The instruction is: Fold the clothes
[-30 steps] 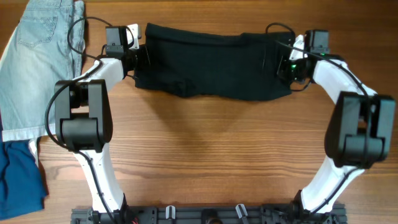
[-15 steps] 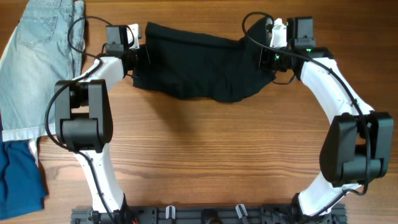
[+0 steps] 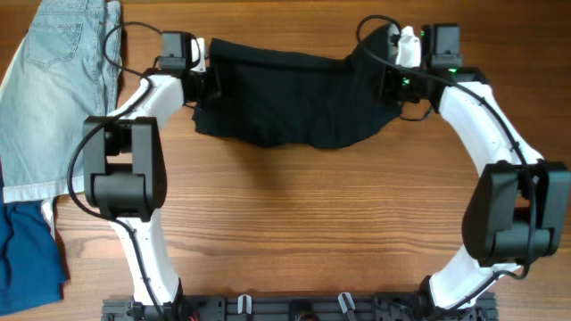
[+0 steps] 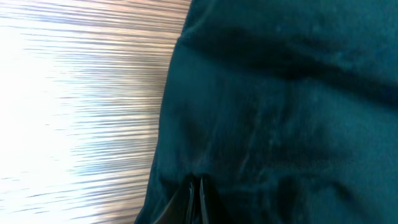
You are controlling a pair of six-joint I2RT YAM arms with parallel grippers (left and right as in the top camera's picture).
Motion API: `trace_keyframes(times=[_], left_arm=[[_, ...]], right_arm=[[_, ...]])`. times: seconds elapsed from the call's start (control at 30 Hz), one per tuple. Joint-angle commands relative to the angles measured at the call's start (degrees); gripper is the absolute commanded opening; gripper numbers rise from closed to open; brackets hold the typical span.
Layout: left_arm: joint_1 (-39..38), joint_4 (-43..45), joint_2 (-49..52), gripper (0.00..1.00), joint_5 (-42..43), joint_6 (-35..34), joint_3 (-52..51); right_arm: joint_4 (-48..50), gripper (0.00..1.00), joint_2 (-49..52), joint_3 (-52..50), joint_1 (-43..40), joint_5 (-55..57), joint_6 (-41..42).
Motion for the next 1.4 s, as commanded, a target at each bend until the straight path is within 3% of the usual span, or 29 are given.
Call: trace_keyframes(times=[0.0,0.17,0.27,0.4,0.7,0.73,0.8,0.93,0.97,1.13,1.37], left_arm=[[-7.3,0.5,1.1,0.04,0.8,-2.1,-1.4],[-13.4,4.2,1.1,0.04,0.8,-10.7,-1.4],[-15.0,4.2,1.1,0.04,0.8,-10.7,-1.4],[-15.6,4.2,1.2,0.04,0.6,-11.1,-1.4],[-15.1,3.3,1.2,0.05,-8.3,-12.6,-1.4],[-15.1,3.3,1.1,0.10,-8.7,-12.6,-1.4],[-14.5,3.0,0.8,0.52,-8.8,-12.6,-1.4],[-13.5,0.8,-2.5,0.93,-8.5,-12.6,-1.4],[-13.3,0.0,-4.0,0.99,-8.6,-12.6,-1.4],[-11.5,-4.4,-10.3,1.00,-8.6,-12.6,-1.4],[-1.0,-10.7,-19.4,1.00,-8.6,-13.9,-1.4]], right_arm=[[-2.8,0.04,-1.4,1.4,-4.6,-2.5,-3.7],[-4.6,0.04,-2.5,1.4,-9.9,-5.2,-6.9],[-5.3,0.04,-5.0,1.6,-9.5,-6.5,-8.1],[-6.8,0.04,-8.6,3.3,-4.8,-7.0,-8.0],[-6.7,0.04,-9.9,9.7,10.8,-3.4,-5.0],[-6.8,0.04,-9.7,9.7,12.0,-1.8,-5.0],[-7.4,0.04,-9.6,9.6,13.9,0.3,-5.0],[-7.4,0.04,-9.6,9.6,14.0,0.2,-4.5],[-7.3,0.04,-9.6,9.6,14.0,0.2,-4.5],[-6.9,0.04,-9.6,9.7,14.1,0.2,-3.5],[-4.5,0.04,-9.6,9.7,16.2,-0.5,-3.2]])
